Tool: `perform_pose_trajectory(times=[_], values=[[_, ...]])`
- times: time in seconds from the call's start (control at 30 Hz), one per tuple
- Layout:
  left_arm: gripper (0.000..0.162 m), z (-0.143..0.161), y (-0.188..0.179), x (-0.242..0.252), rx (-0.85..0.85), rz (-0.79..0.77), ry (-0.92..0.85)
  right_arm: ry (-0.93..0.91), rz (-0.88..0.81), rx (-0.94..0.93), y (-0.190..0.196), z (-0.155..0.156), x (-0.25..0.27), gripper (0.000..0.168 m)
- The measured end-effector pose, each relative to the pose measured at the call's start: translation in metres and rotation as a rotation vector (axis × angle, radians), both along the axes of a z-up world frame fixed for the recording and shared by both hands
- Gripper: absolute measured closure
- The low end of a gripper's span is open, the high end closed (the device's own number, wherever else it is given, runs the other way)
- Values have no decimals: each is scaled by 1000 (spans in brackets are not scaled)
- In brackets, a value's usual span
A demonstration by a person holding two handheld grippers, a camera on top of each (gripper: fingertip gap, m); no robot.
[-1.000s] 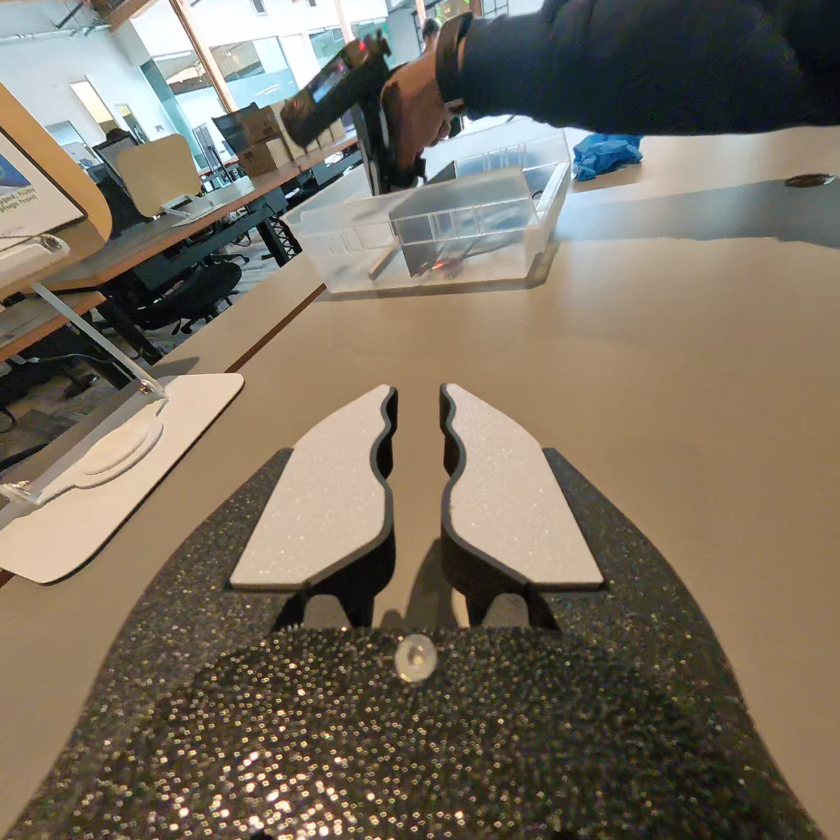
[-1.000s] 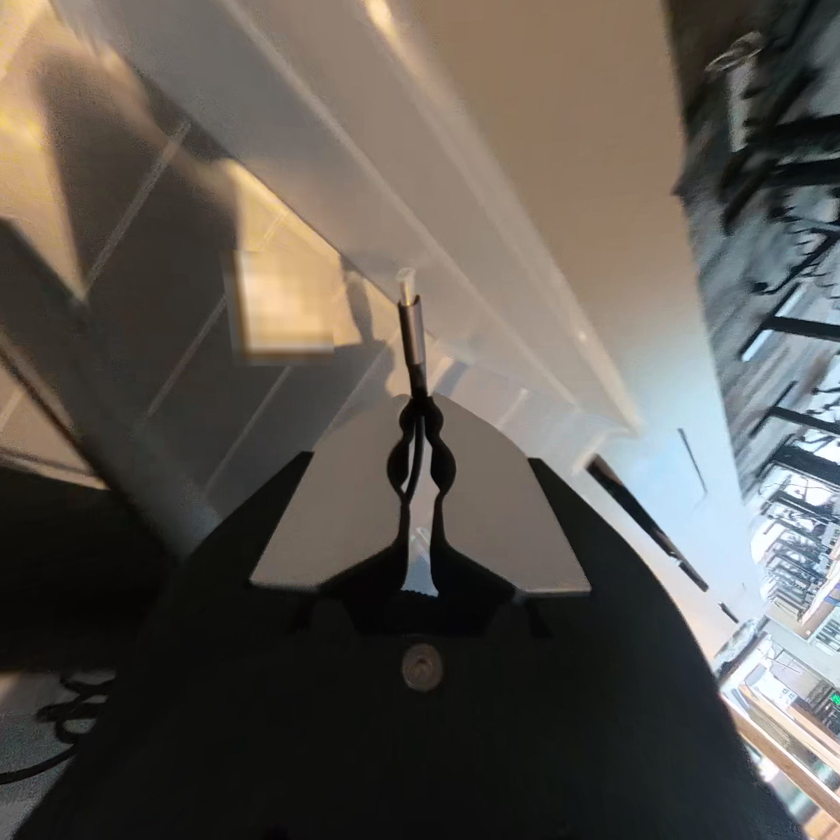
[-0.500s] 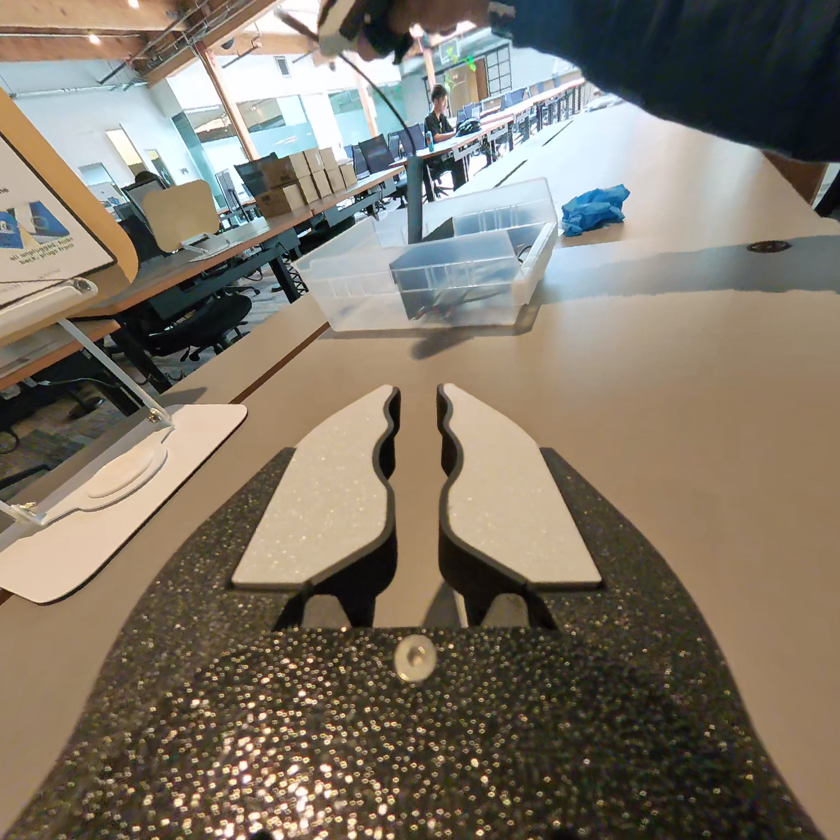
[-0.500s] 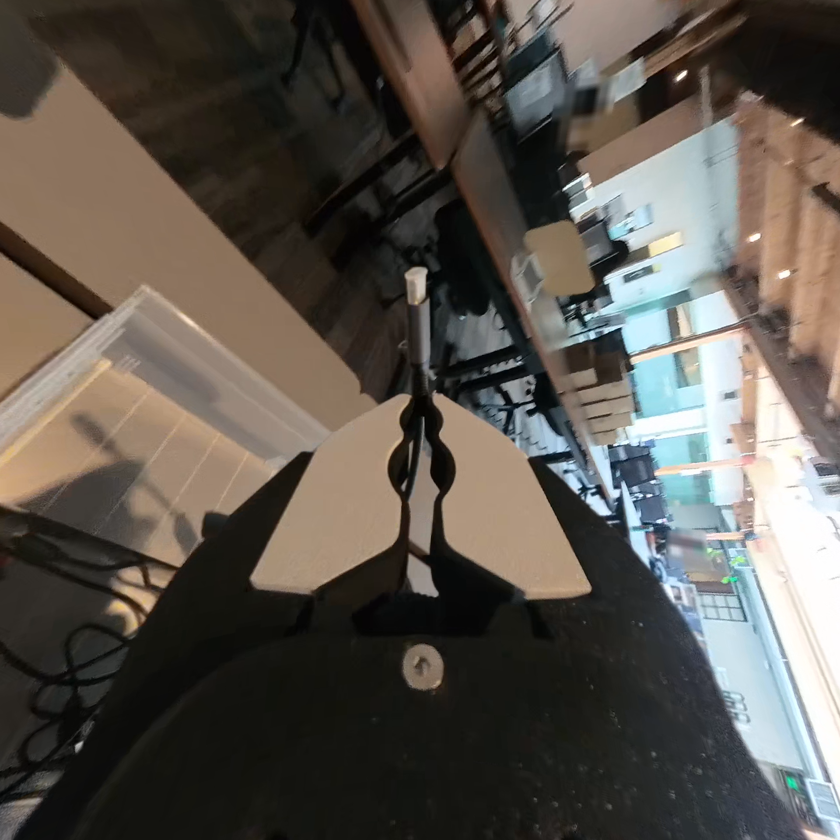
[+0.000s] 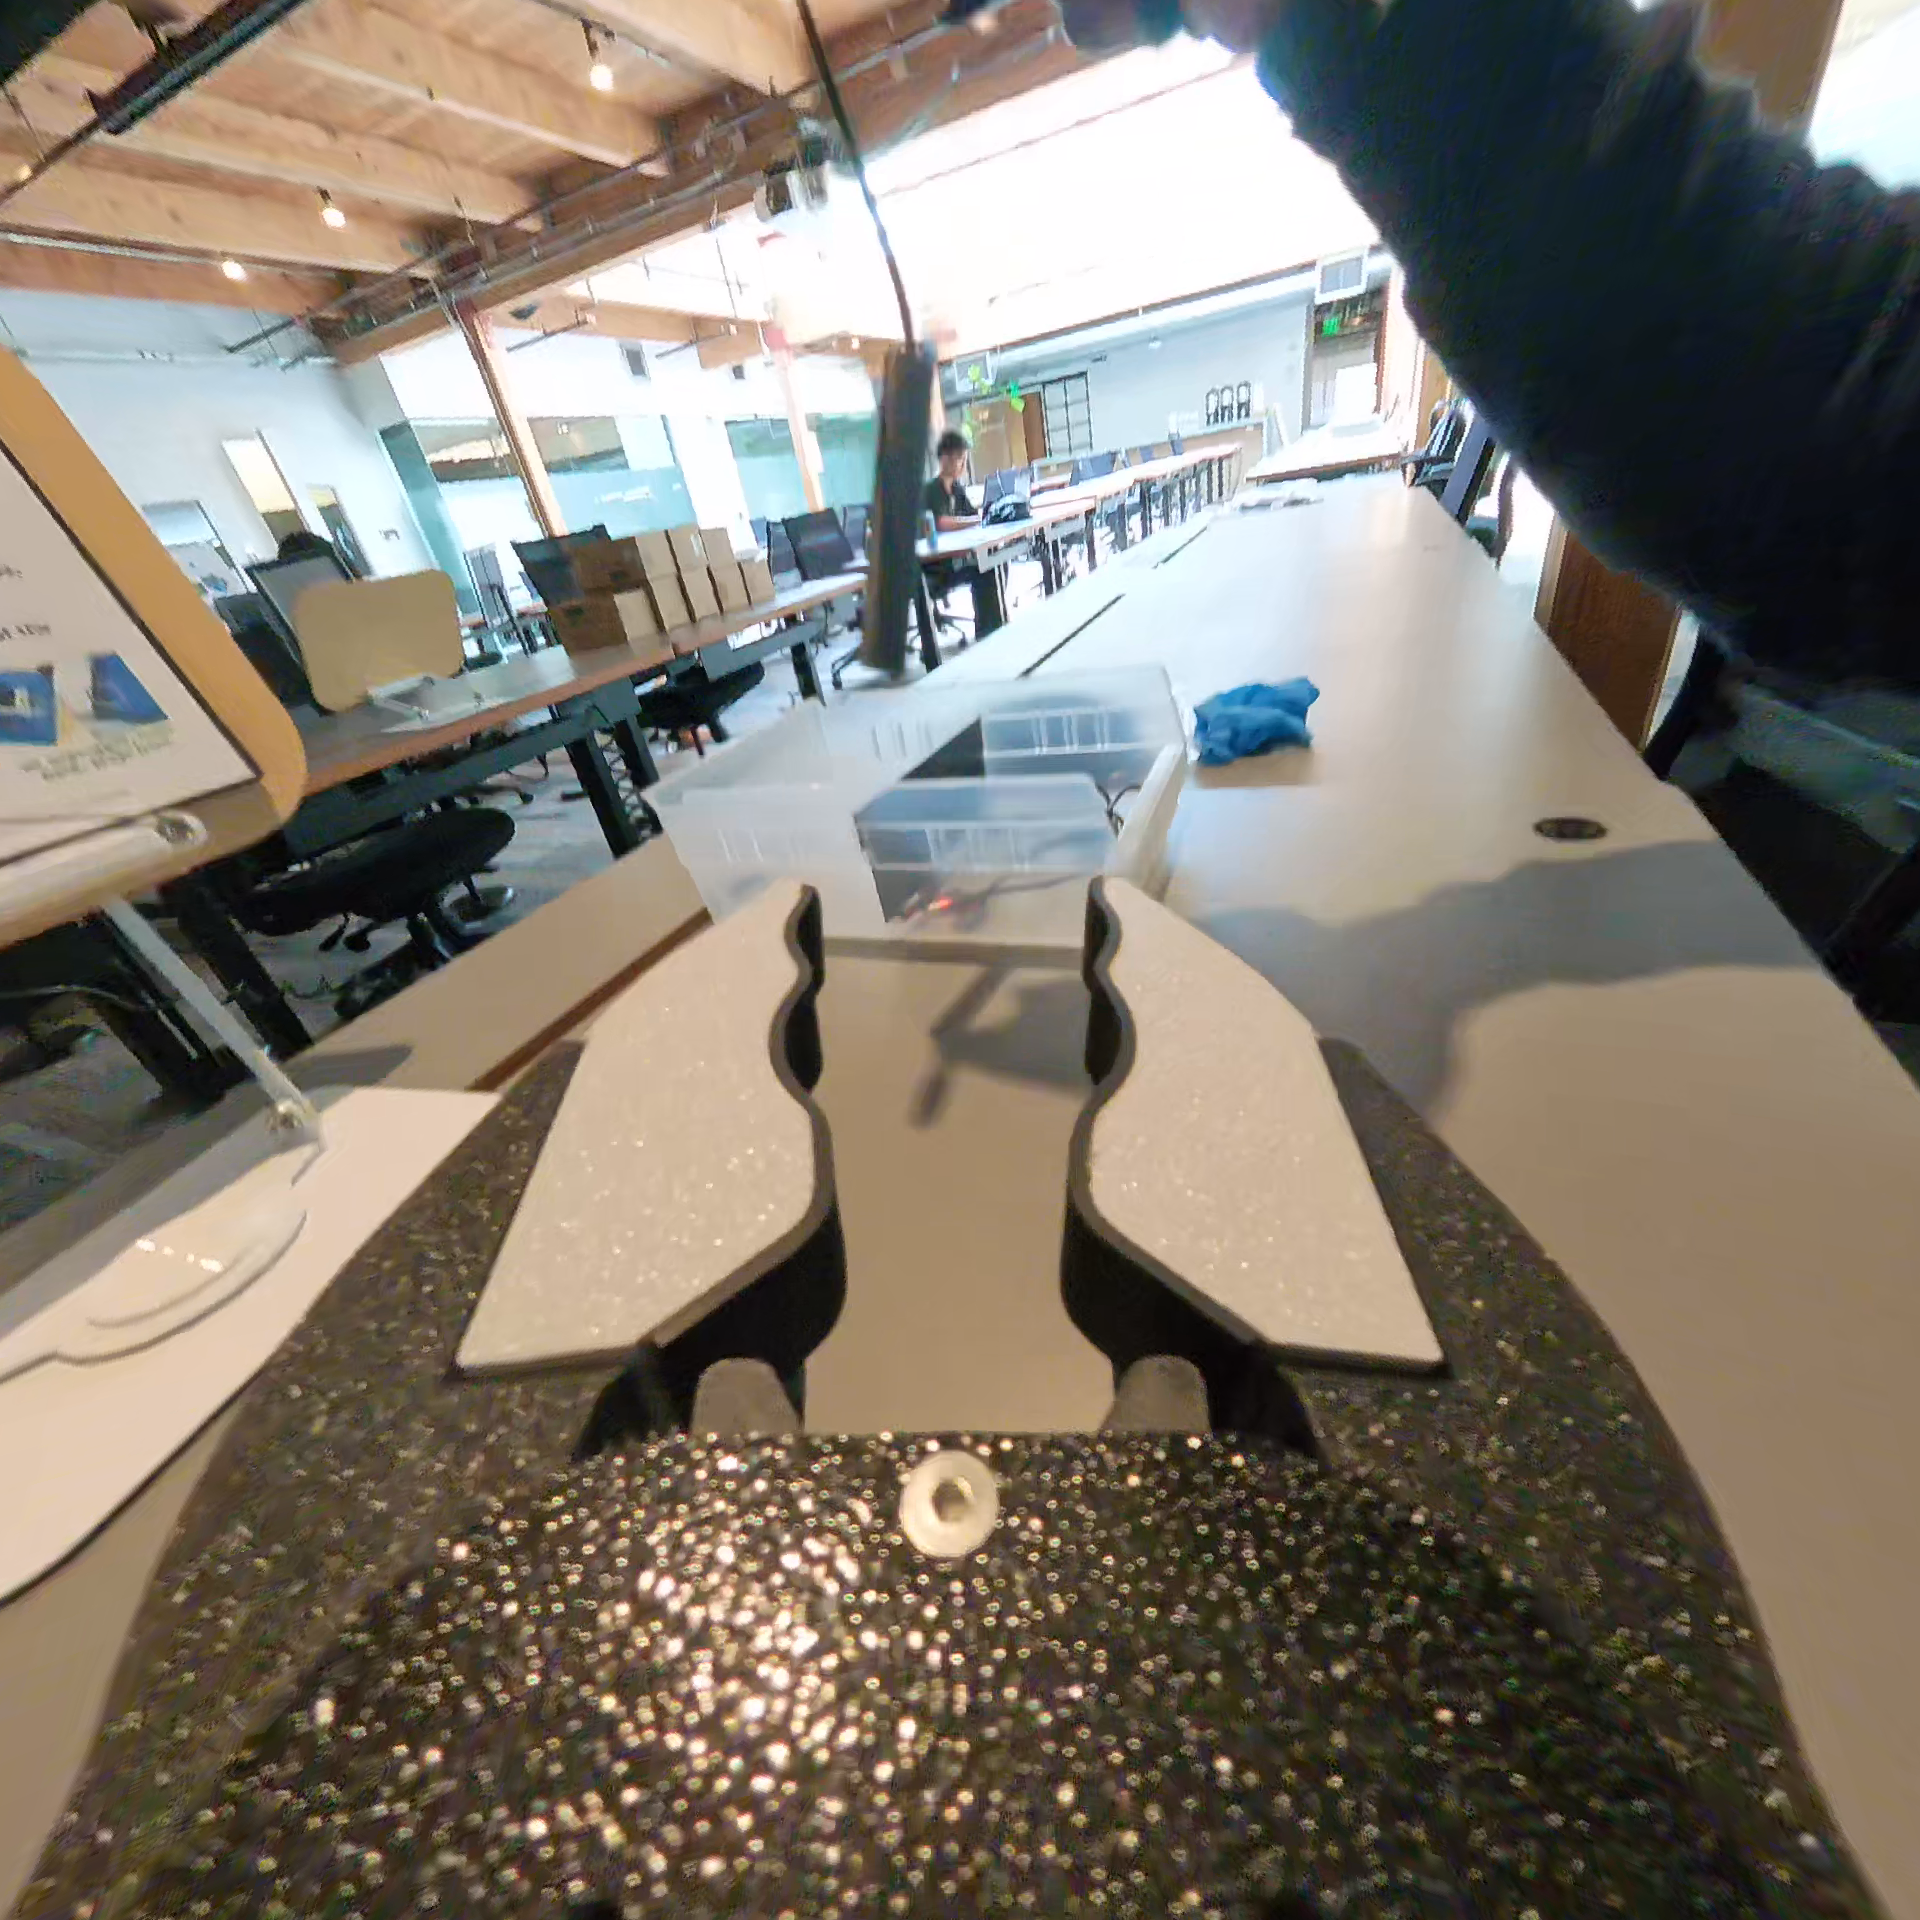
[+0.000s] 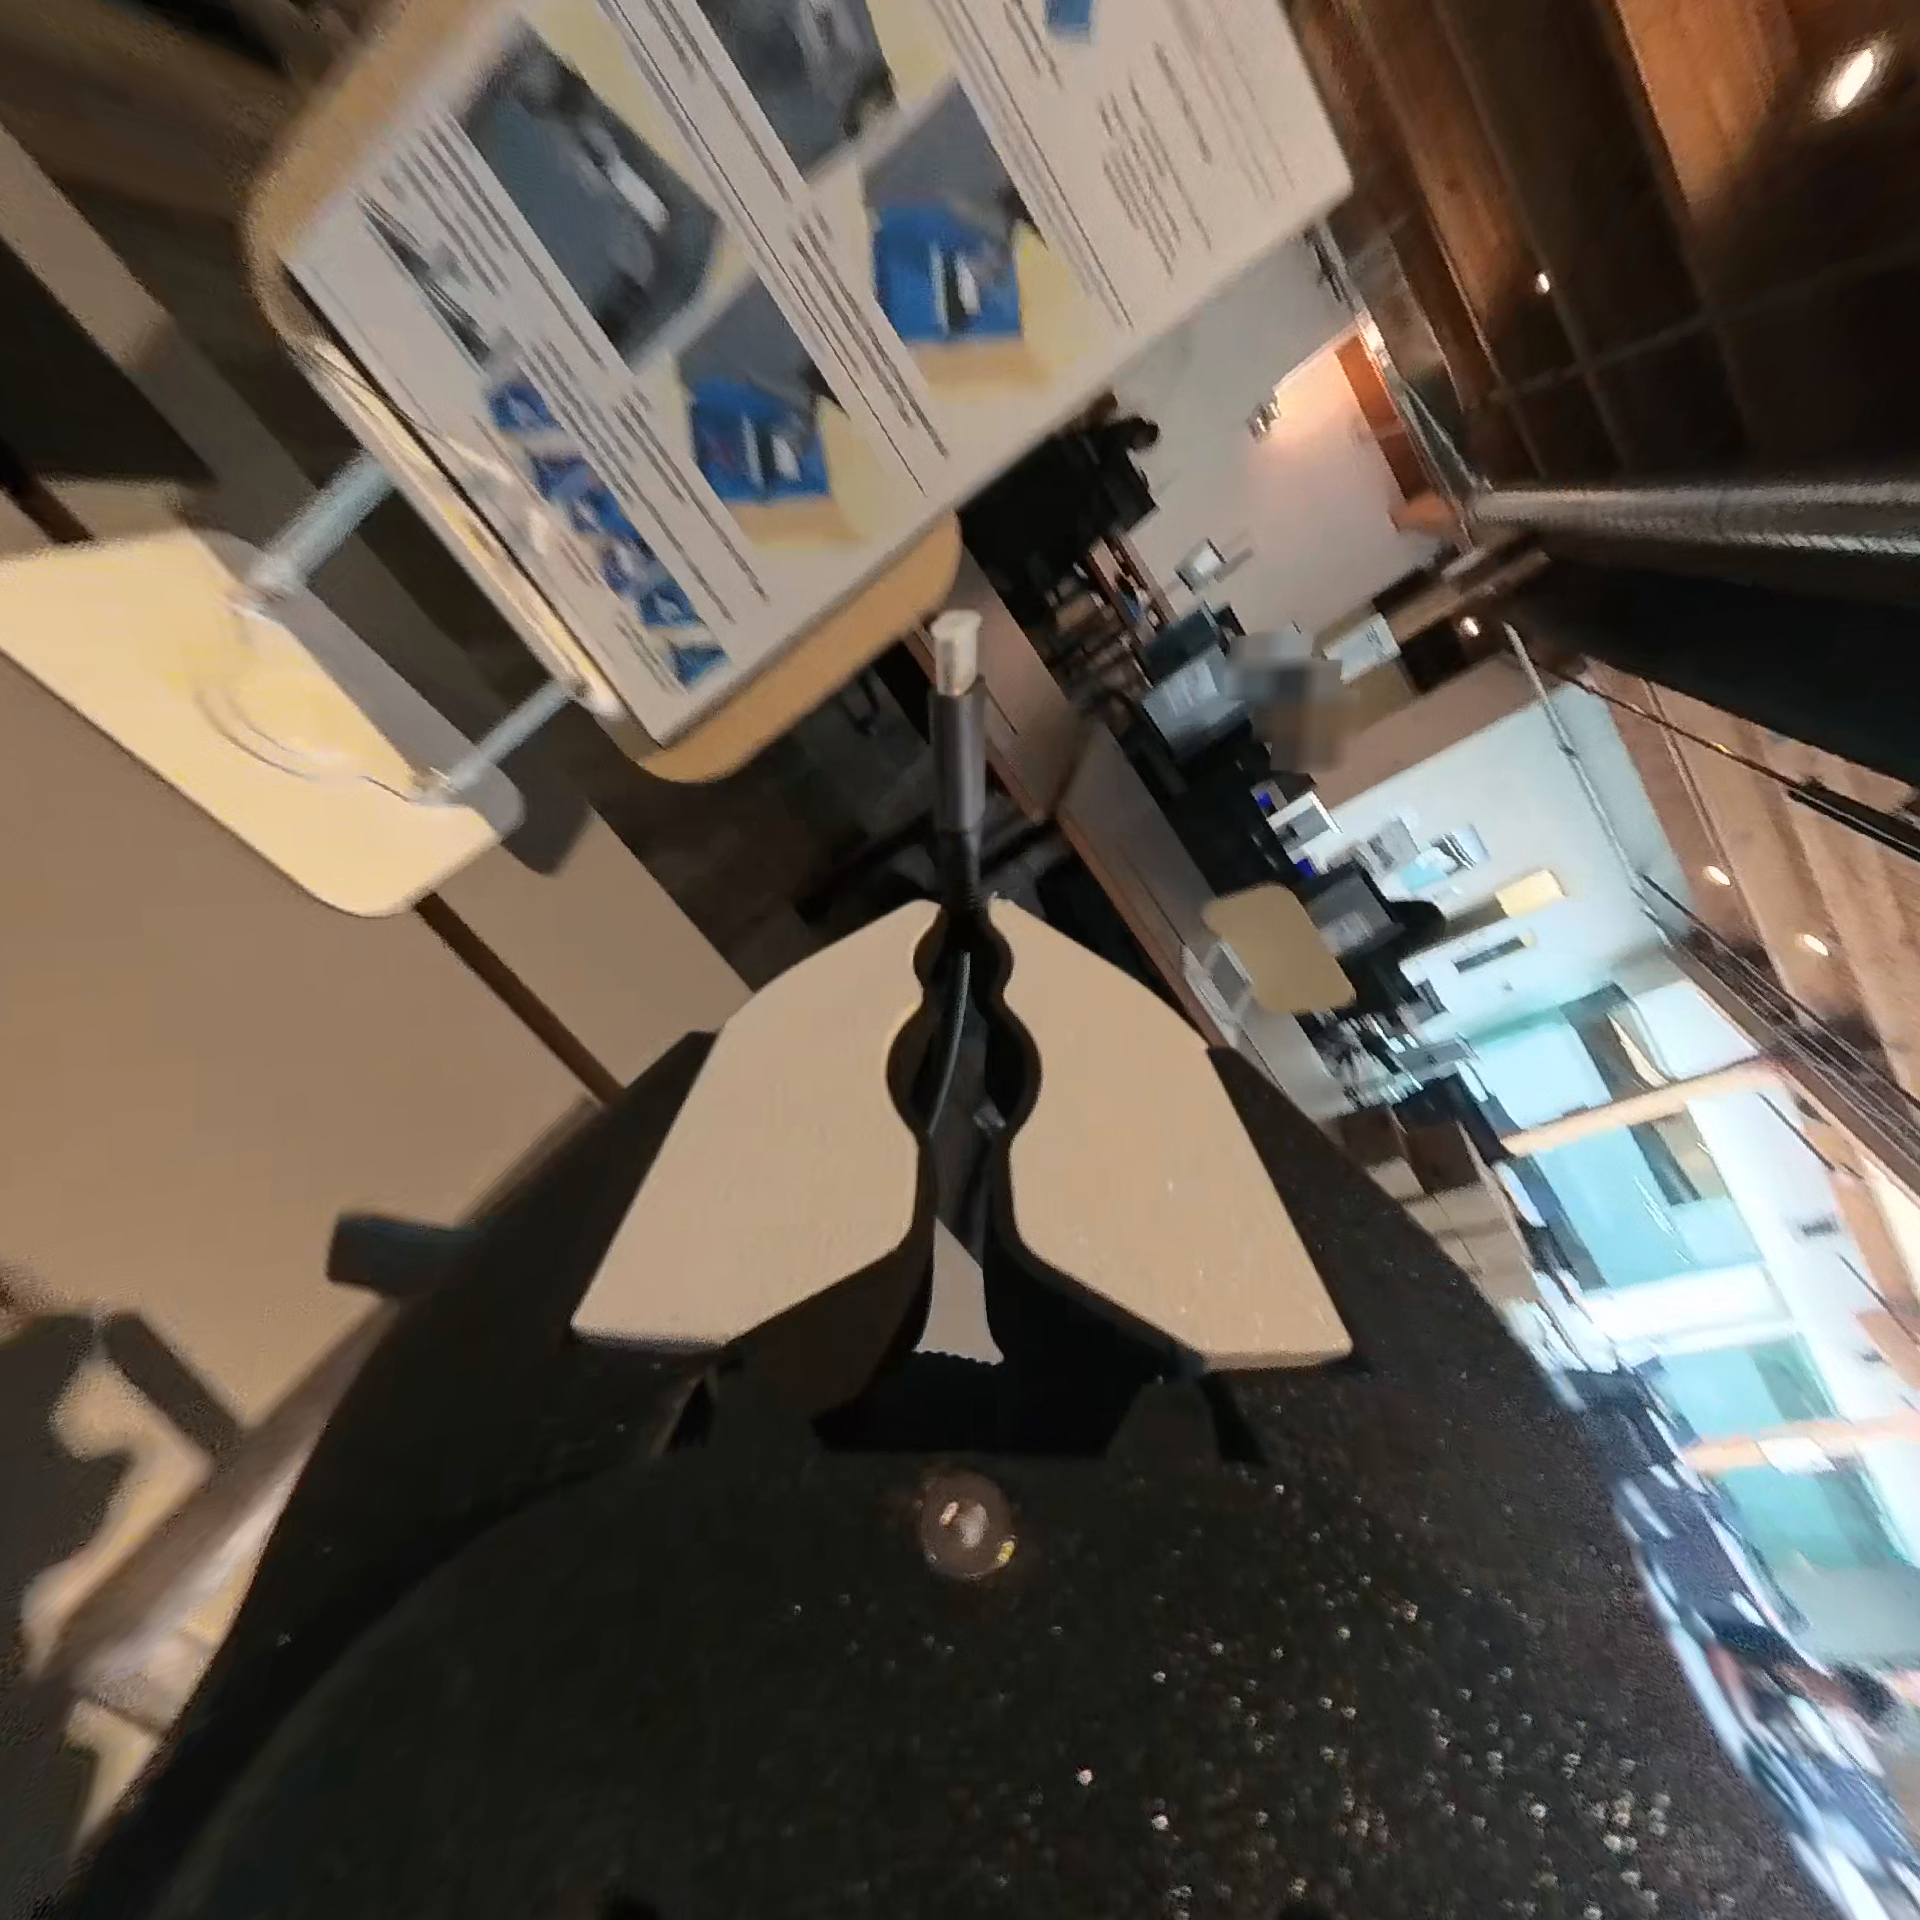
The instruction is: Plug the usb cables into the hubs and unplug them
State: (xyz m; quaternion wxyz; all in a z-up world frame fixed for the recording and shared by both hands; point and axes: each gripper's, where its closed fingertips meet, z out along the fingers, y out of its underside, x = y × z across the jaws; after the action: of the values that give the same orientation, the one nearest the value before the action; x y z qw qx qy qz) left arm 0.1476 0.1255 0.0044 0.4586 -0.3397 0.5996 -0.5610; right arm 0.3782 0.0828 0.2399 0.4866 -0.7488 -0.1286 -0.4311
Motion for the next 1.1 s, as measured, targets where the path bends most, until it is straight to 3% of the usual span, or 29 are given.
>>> perform_pose_trajectory(times=[0.17,0.37,0.83,0.9,0.97,1.1], values=[[109,27,-16,11,-50,-52,-14,75,201,102,1,-11,-83,166],[99,0,-39,22,20,-71,96,106,360,217,-5,-39,-155,166],[102,-37,-60,29,-15,-162,237,140,553,187,13,-64,-216,165],[113,-43,-65,28,-17,-187,256,142,559,186,16,-66,-219,165],[145,-48,-67,25,-2,-210,273,141,557,184,17,-68,-220,165],[155,-52,-58,23,2,-176,287,164,555,185,19,-71,-216,165]])
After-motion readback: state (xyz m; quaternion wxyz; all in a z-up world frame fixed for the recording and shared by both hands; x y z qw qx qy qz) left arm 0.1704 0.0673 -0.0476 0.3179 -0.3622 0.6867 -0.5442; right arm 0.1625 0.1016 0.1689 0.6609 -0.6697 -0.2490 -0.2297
